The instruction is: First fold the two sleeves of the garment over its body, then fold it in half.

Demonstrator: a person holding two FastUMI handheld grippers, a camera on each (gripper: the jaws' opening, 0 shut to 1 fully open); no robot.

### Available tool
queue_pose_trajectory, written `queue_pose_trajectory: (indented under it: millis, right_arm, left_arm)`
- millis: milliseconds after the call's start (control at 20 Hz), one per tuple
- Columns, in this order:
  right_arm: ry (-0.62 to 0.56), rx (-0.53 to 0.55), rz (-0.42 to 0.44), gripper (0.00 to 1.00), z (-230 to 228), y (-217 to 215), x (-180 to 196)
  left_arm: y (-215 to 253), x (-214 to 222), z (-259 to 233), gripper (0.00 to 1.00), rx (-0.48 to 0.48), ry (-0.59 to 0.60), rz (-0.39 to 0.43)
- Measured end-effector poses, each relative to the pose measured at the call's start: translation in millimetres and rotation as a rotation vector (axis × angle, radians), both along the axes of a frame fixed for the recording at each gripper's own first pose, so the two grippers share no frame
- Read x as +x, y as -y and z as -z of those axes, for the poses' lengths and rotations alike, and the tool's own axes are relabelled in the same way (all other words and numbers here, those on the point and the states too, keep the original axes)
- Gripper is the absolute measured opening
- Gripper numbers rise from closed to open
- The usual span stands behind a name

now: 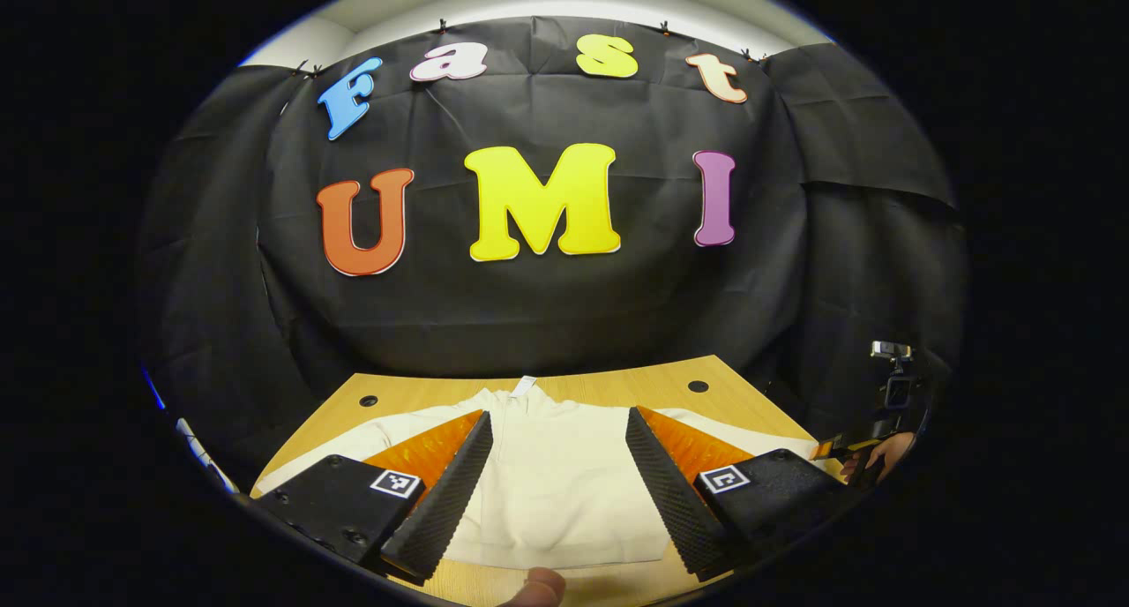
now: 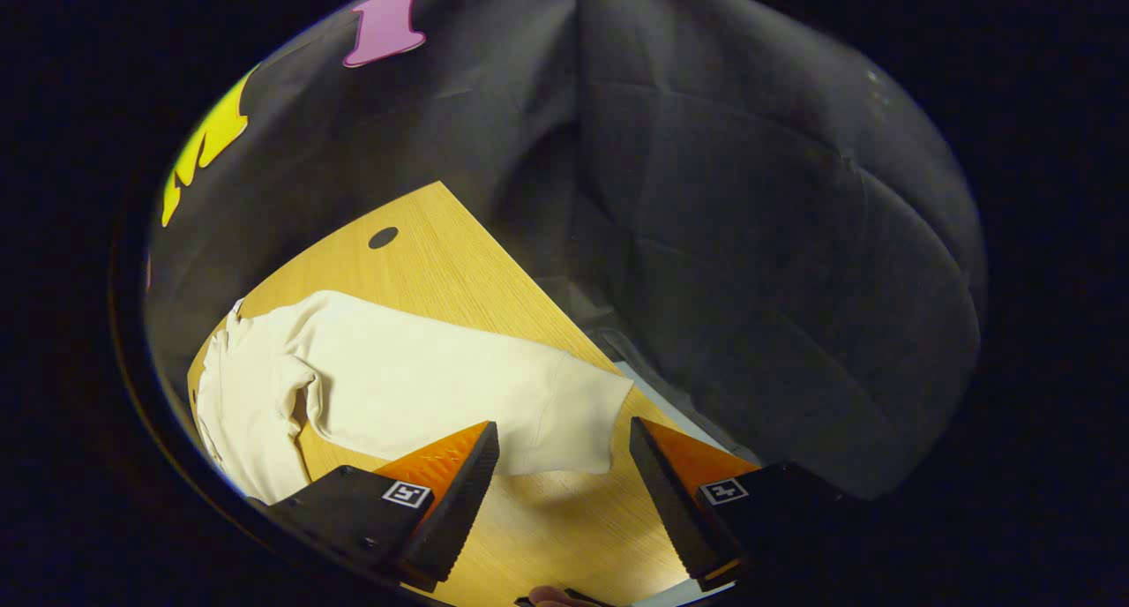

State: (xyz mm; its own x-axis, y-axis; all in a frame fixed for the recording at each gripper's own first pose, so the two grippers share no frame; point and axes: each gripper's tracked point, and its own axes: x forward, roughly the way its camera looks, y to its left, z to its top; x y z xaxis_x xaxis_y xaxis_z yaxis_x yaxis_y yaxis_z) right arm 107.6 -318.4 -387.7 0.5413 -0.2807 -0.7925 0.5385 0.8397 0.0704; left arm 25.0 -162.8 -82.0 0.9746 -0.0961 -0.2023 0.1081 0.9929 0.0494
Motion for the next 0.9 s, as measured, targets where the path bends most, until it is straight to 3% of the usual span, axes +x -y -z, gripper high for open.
queue_pose_trajectory:
  millis: [300,500,650,900]
  right_arm:
    - [-0.128,0.137,0.048,0.94,29,0,0]
    - [-0.146,0.192,0.083,0.94,26,11,1]
    - [-0.186,0.227,0.098,0.78,32,13,3]
    - [-0.264,0.230,0.088,0.79,35,16,3]
  left_arm:
    - [-13,0,0,0.99,-0.008,0.009,-0.051]
    - [-20,1,-13,0.99,-0.021,0.069,-0.072]
    - [-25,1,-25,0.98,-0.041,0.123,-0.085]
    - [-38,-1,-51,0.99,-0.057,0.260,-0.119]
